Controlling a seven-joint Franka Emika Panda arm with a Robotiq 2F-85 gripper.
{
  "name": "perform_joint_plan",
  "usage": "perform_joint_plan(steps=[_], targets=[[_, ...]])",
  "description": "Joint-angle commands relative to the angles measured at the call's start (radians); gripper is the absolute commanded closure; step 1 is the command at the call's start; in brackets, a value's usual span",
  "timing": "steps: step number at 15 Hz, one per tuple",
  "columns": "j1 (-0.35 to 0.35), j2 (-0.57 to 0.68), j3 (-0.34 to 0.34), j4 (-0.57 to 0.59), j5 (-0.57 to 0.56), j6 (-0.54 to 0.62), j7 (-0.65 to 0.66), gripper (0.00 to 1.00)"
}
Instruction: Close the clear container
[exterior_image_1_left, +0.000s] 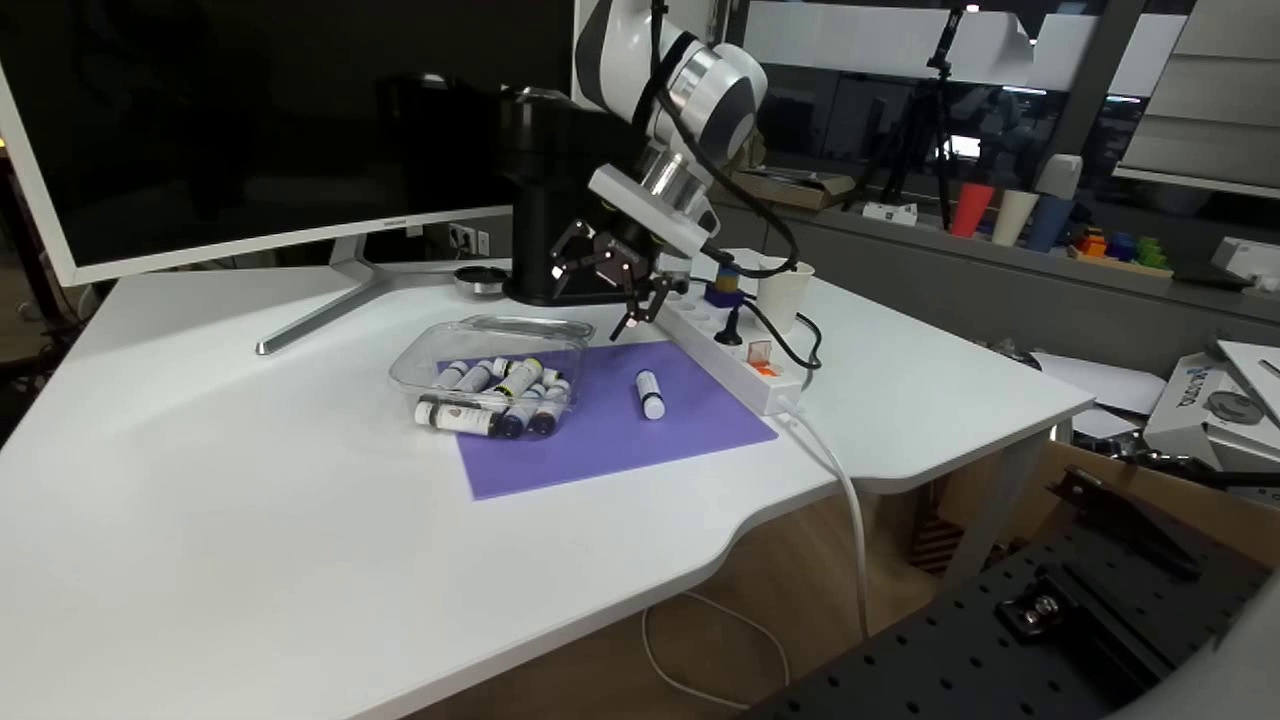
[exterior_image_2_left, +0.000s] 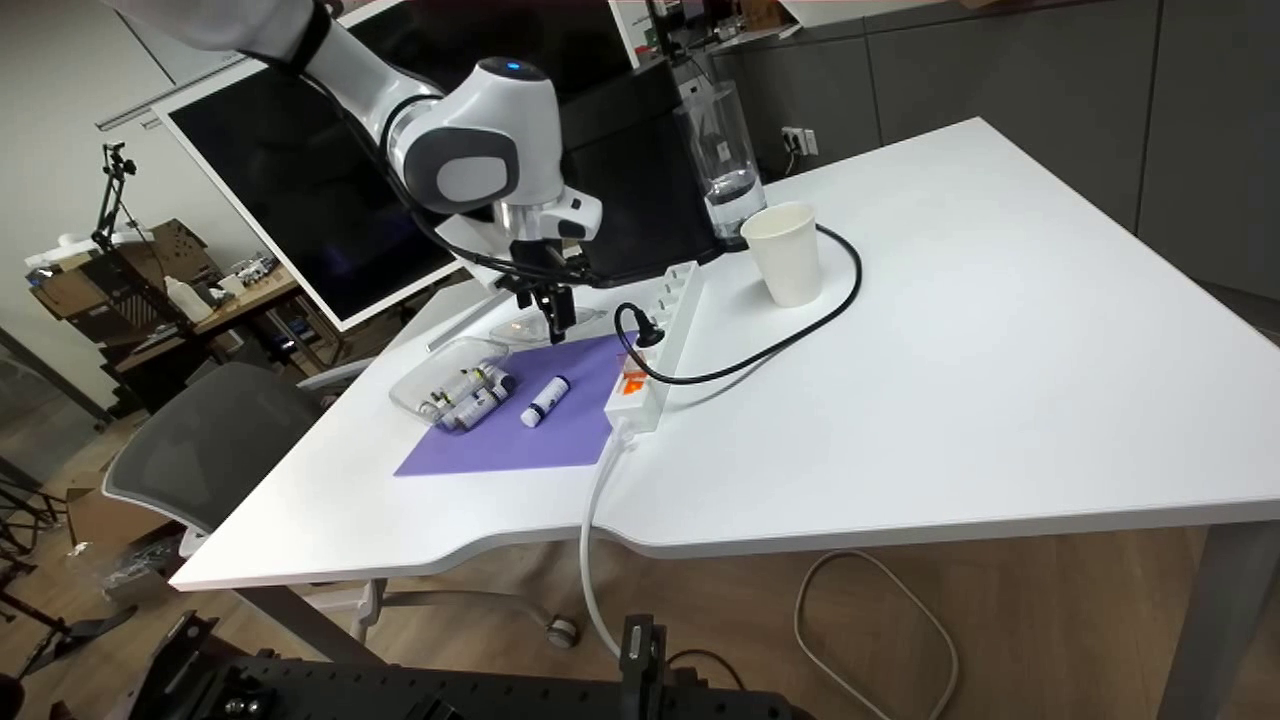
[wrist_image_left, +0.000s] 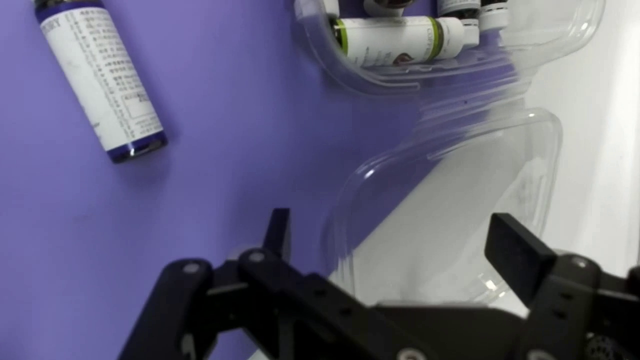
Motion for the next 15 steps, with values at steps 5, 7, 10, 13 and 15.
perform_joint_plan(steps=[5,7,10,13,15], targets=[[-0.025,0.078,0.059,0.046,-0.002,0.133,-0.068,0.00],[-0.050,0.090,0.097,0.050,0.016,0.175,-0.132,0.00],[-0.114,0.101,0.179,0.054,0.070,0.217,-0.257,0.00],[-0.188,0.106,0.251,0.059,0.145,0.194,-0.406,0.00],[-0.227,0.104,0.279,0.058,0.197,0.160,-0.518,0.00]])
